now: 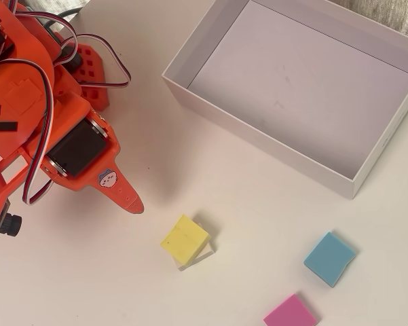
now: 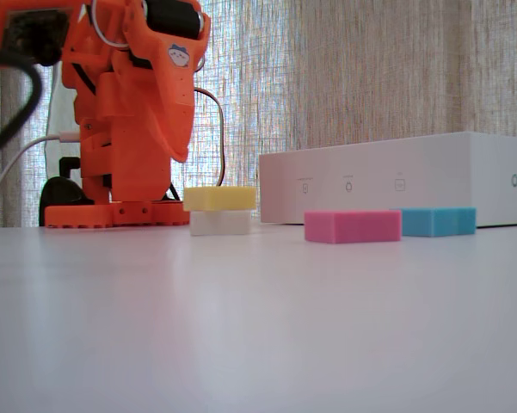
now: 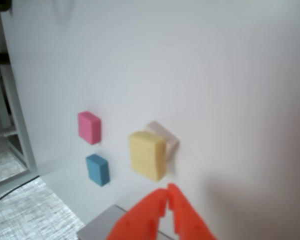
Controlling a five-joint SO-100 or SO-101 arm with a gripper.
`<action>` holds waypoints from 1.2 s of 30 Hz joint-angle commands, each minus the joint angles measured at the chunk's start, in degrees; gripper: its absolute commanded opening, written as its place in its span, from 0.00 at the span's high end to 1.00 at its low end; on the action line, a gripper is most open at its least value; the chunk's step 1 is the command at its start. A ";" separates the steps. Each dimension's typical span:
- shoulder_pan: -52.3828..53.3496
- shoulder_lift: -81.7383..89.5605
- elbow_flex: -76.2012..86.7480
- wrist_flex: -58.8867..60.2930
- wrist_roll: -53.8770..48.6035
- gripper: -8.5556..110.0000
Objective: Grasp the yellow cuboid and put it in the bin.
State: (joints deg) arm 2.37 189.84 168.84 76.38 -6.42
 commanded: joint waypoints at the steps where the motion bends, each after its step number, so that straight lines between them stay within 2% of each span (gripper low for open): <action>1: 0.35 -0.26 -0.09 0.00 -0.26 1.00; 16: 0.35 -0.26 -0.18 0.00 -0.26 0.99; 17: 0.35 -0.26 -0.18 -0.18 -0.26 0.97; 19: 0.53 -0.26 0.00 -1.23 -0.18 0.85; 22: 0.53 -1.58 -1.76 -5.19 -0.97 0.81; 27: -0.70 -10.55 -17.14 -2.20 -1.49 0.78; 36: -5.36 -33.05 -59.68 9.49 1.93 0.78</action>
State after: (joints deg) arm -1.14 161.72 119.79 82.00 -5.36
